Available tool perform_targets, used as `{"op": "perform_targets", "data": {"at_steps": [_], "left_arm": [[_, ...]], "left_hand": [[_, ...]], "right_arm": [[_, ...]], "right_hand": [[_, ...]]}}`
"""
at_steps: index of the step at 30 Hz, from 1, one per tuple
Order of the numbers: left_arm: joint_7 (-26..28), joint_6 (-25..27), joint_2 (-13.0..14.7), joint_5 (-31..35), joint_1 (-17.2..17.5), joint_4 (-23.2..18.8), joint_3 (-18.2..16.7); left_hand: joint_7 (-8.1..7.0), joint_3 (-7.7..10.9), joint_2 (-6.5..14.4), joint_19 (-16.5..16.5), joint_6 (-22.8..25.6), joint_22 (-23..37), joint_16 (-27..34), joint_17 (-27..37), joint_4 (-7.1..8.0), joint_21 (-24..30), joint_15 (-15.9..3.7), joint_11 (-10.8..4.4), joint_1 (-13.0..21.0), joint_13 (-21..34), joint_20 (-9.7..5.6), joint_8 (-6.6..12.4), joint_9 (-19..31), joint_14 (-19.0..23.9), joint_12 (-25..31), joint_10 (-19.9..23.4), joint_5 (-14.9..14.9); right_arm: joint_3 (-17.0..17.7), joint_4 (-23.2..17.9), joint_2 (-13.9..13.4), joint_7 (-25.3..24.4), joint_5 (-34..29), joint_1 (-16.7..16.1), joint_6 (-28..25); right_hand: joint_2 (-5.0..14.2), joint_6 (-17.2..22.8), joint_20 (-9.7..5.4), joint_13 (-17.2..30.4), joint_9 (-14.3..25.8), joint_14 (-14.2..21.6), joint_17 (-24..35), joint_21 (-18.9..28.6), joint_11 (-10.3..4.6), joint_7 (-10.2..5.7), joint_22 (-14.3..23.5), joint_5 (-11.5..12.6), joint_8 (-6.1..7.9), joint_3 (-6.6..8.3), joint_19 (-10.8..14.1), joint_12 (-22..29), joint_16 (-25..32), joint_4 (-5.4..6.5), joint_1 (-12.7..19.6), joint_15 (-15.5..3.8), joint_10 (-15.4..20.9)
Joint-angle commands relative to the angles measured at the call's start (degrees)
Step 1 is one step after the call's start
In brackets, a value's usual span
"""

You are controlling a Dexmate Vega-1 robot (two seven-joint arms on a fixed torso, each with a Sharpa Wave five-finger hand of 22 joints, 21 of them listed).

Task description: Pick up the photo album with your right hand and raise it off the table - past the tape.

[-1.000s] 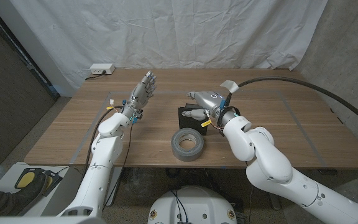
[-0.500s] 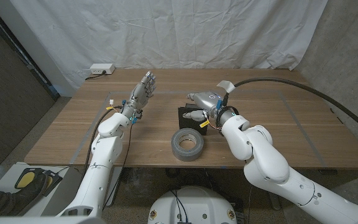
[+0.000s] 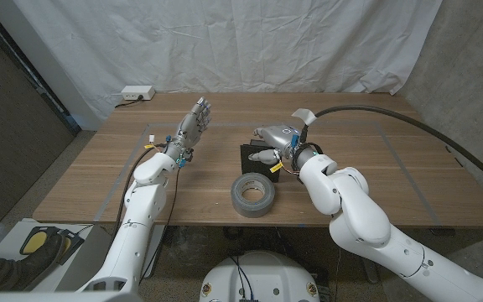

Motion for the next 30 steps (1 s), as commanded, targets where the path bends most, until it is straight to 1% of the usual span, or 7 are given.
{"op": "perform_targets", "data": {"at_steps": [1, 8, 14, 17, 22, 24, 30], "left_arm": [[0.2, 0.2, -0.3, 0.2, 0.0, 0.1, 0.6], [0.5, 0.2, -0.2, 0.3, 0.3, -0.2, 0.4], [0.4, 0.0, -0.4, 0.1, 0.3, 0.1, 0.4], [0.3, -0.1, -0.4, 0.1, 0.3, 0.3, 0.4], [0.0, -0.1, -0.3, -0.2, 0.3, 0.4, 0.2], [0.1, -0.1, -0.3, -0.2, 0.4, 0.4, 0.2], [-0.1, 0.1, -0.3, -0.2, 0.4, 0.4, 0.3]], "left_hand": [[0.4, -0.21, 0.1, -0.8, -0.4, 0.4, 0.1, 0.1, 0.16, 0.0, 0.02, 0.03, 0.7, 0.3, -3.42, 0.05, 0.1, -0.5, 0.1, -0.3, -0.1], [0.42, -0.27, 0.2, -0.8, -0.3, 0.4, 0.1, 0.1, 0.18, 0.0, -0.02, -0.02, 0.8, 0.3, -3.41, 0.06, 0.1, -0.5, 0.1, -0.3, -0.2], [0.45, -0.33, 0.2, -0.8, -0.3, 0.4, 0.1, 0.1, 0.19, 0.0, 0.02, 0.06, 0.8, 0.3, -3.4, 0.07, 0.1, -0.5, 0.2, -0.3, -0.2], [0.44, -0.37, 0.2, -0.8, -0.3, 0.4, 0.2, 0.1, 0.19, 0.0, 0.02, -0.03, 0.8, 0.3, -3.38, 0.07, 0.1, -0.4, 0.2, -0.3, -0.2], [0.44, -0.42, 0.2, -0.8, -0.3, 0.4, 0.2, 0.1, 0.2, 0.0, 0.0, -0.04, 0.8, 0.3, -3.37, 0.08, 0.1, -0.4, 0.1, -0.4, -0.2], [0.43, -0.45, 0.2, -0.9, -0.2, 0.4, 0.2, 0.1, 0.2, 0.0, 0.06, 0.01, 0.8, 0.3, -3.34, 0.09, 0.1, -0.4, 0.1, -0.4, -0.2], [0.35, -0.51, 0.3, -0.9, -0.3, 0.4, 0.2, 0.1, 0.21, 0.0, 0.04, -0.06, 0.9, 0.3, -3.25, 0.08, 0.1, -0.5, 0.2, -0.3, -0.2]], "right_arm": [[1.1, -0.2, 0.2, 1.1, -0.7, -1.3, 0.9], [1.2, 0.1, 0.5, 1.3, -1.3, -1.6, 1.1], [1.1, 0.4, 0.8, 1.2, -1.4, -1.4, 1.8], [1.0, 0.7, 1.0, 1.4, -1.7, -1.2, 2.1], [1.1, 0.8, 1.4, 1.7, -2.3, -1.3, 1.9], [1.2, 0.8, 1.3, 1.6, -2.3, -1.5, 2.0], [1.4, 0.9, 1.6, 1.4, -2.4, -1.7, 2.0]], "right_hand": [[0.12, 1.0, 0.11, 0.2, 0.2, 1.2, 0.3, 0.6, -0.09, -0.08, 0.3, 0.1, 0.39, -0.16, 1.2, 0.6, 0.5, 0.02, 0.7, -0.31, 1.2], [0.27, 2.4, -0.14, 0.1, 0.2, 2.6, 0.3, 0.8, -0.03, 0.34, 0.3, 0.0, 0.73, -0.12, 2.3, 0.8, 0.7, -0.12, 1.5, -0.95, 2.0], [0.5, 2.7, -0.45, 0.1, 0.2, 3.6, 0.5, 1.0, -0.96, 0.38, 0.3, 0.0, 0.7, -0.21, 2.9, 1.1, 1.1, 0.06, 1.6, -1.43, 3.1], [0.71, 3.1, -0.56, 0.1, 0.2, 4.7, 0.7, 1.1, -1.41, 0.22, 0.3, -0.1, 0.75, -0.28, 3.3, 1.3, 1.5, 0.22, 1.6, -1.45, 3.6], [0.93, 4.5, -0.95, 0.1, 0.2, 7.2, 1.0, 1.6, -1.66, -0.23, 0.4, -0.3, 1.07, -0.47, 5.0, 1.9, 2.4, 0.4, 1.7, -2.69, 5.6], [1.17, 4.7, -1.29, 0.1, 0.2, 7.7, 1.1, 1.8, -2.2, -0.34, 0.4, -0.3, 1.07, -0.43, 5.5, 2.0, 2.6, 0.42, 1.9, -2.97, 6.0], [1.48, 5.8, -1.51, 0.1, 0.2, 8.9, 1.3, 2.0, -2.53, -0.82, 0.5, -0.4, 1.28, -0.4, 6.2, 2.4, 2.9, 0.42, 2.3, -3.74, 7.3]]}}
